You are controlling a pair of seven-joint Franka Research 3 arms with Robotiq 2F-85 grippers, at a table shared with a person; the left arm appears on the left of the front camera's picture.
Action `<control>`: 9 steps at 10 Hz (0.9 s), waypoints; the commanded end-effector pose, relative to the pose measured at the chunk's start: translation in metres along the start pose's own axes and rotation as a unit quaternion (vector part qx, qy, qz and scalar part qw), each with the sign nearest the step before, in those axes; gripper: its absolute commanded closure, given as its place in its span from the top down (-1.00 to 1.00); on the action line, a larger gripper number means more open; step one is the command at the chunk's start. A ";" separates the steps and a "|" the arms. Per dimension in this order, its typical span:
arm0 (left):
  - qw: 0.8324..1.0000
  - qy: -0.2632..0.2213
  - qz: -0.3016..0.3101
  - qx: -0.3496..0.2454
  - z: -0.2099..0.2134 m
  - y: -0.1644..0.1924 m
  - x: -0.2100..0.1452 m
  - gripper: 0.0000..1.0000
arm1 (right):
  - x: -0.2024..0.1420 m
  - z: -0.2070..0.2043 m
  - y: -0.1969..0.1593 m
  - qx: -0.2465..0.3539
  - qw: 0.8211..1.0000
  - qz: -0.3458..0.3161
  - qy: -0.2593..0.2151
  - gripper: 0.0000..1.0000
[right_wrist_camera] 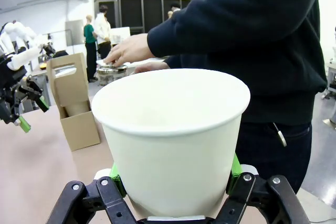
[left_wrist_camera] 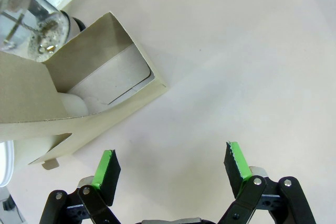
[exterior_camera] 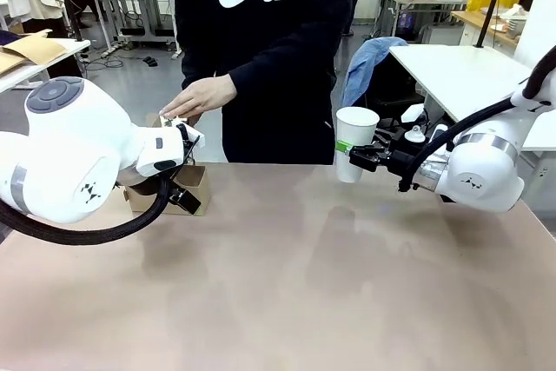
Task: Pour a drink into a cup and package it in a carrier.
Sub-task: When a person places the Paper Cup Lid on the 600 ml Paper Cup , lift the 600 ml Paper Cup.
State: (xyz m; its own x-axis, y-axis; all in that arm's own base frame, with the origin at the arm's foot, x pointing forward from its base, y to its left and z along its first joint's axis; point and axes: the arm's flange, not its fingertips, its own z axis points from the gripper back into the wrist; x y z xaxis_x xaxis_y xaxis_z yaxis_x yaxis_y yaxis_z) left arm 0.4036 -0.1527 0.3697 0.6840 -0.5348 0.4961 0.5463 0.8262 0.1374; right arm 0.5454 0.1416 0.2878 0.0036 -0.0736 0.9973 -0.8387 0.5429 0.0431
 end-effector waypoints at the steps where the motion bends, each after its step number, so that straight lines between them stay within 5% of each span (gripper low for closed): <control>1: 1.000 -0.001 0.001 -0.001 0.001 0.001 0.000 1.00 | 0.006 -0.001 0.002 -0.001 1.000 0.004 0.001 0.61; 9: 1.000 -0.001 0.001 -0.001 0.001 0.001 0.000 1.00 | 0.006 -0.001 0.002 -0.001 1.000 0.004 0.001 0.61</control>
State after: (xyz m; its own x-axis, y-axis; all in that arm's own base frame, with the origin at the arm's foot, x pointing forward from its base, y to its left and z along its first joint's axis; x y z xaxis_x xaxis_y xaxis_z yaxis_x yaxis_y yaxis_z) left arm 0.4036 -0.1527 0.3697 0.6840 -0.5348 0.4961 0.5463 0.8262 0.1374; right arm 0.5454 0.1416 0.2878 0.0036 -0.0735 0.9973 -0.8387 0.5429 0.0431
